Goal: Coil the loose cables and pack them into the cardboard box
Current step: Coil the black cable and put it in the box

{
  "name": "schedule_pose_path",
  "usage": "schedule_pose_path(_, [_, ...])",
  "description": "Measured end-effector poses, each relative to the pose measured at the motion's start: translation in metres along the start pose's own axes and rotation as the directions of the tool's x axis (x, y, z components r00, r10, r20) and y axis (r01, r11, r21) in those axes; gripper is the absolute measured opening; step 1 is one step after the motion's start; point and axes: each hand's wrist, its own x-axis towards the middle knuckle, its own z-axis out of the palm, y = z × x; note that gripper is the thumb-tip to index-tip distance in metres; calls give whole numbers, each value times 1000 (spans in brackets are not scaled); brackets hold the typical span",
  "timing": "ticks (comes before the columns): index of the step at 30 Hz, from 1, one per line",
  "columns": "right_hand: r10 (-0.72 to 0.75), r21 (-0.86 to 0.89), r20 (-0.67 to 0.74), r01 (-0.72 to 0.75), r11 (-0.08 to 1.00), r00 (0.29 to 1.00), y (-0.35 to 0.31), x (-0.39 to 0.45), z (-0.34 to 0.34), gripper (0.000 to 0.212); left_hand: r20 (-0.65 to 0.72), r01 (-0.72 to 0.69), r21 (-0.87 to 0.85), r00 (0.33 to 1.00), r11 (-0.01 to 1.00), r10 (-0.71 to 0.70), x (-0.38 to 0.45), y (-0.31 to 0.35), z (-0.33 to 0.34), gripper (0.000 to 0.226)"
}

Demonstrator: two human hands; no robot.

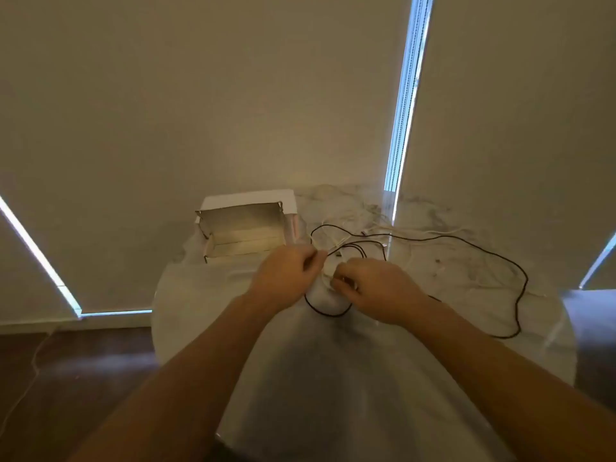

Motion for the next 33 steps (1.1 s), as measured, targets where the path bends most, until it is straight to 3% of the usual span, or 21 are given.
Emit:
schedule_pose_path(4, [-75, -50, 66, 78, 996, 995, -9, -9, 17, 29, 28, 20, -13, 999, 1000, -20, -8, -11, 1, 42])
schedule_pose_path(14, [-161, -64, 82, 167, 984, 984, -9, -14, 30, 23, 31, 6, -88, 1000, 996, -3, -9, -16, 6, 48])
schedule_pose_path(23, [-104, 29, -84, 107, 994, 991, 7, -10, 21, 17, 93, -22, -114, 995, 993, 33, -6, -16, 16, 46])
schedule_pose_path(33, [-6, 111, -302, 41, 993, 953, 39, 23, -3, 12, 95, 99, -391, 993, 915, -67, 4, 0, 21, 28])
